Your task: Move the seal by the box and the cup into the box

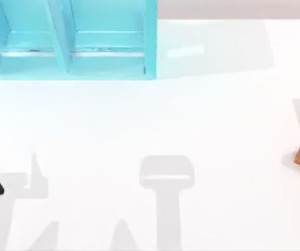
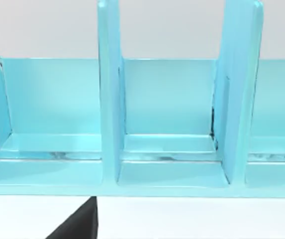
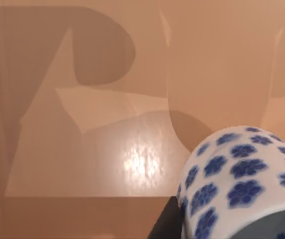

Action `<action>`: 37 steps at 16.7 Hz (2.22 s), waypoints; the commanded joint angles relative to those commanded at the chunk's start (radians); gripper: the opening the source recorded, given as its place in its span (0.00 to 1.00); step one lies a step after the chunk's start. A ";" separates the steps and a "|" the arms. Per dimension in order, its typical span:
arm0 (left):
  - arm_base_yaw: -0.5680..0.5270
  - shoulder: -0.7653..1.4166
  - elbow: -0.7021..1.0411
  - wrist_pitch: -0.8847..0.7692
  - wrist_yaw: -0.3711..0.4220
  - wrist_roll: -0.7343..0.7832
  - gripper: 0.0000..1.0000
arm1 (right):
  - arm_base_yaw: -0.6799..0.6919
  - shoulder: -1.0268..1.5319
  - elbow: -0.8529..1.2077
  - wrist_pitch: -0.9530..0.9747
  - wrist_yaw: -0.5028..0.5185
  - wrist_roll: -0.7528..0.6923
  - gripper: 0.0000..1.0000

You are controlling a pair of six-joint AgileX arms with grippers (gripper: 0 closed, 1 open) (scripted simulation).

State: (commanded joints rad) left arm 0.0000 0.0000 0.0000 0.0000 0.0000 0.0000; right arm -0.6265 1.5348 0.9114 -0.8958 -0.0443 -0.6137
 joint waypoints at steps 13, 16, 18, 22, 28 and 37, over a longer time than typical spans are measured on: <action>0.000 0.000 0.000 0.000 0.000 0.000 1.00 | 0.000 0.000 0.000 0.000 0.000 0.000 1.00; 0.000 0.000 0.000 0.000 0.000 0.000 1.00 | 0.000 0.000 0.000 0.000 0.000 0.000 1.00; 0.000 0.000 0.000 0.000 0.000 0.000 1.00 | 0.000 0.000 0.000 0.000 0.000 0.000 1.00; 0.000 0.000 0.000 0.000 0.000 0.000 1.00 | -0.001 0.000 0.002 -0.002 0.000 -0.001 1.00; 0.000 0.000 0.000 0.000 0.000 0.000 1.00 | -0.005 -0.009 0.106 -0.130 0.000 -0.007 1.00; 0.000 0.000 0.000 0.000 0.000 0.000 1.00 | -0.010 -0.044 0.270 -0.323 -0.001 -0.008 1.00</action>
State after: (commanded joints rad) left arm 0.0000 0.0000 0.0000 0.0000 0.0000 0.0000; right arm -0.6365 1.4913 1.1814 -1.2185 -0.0458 -0.6215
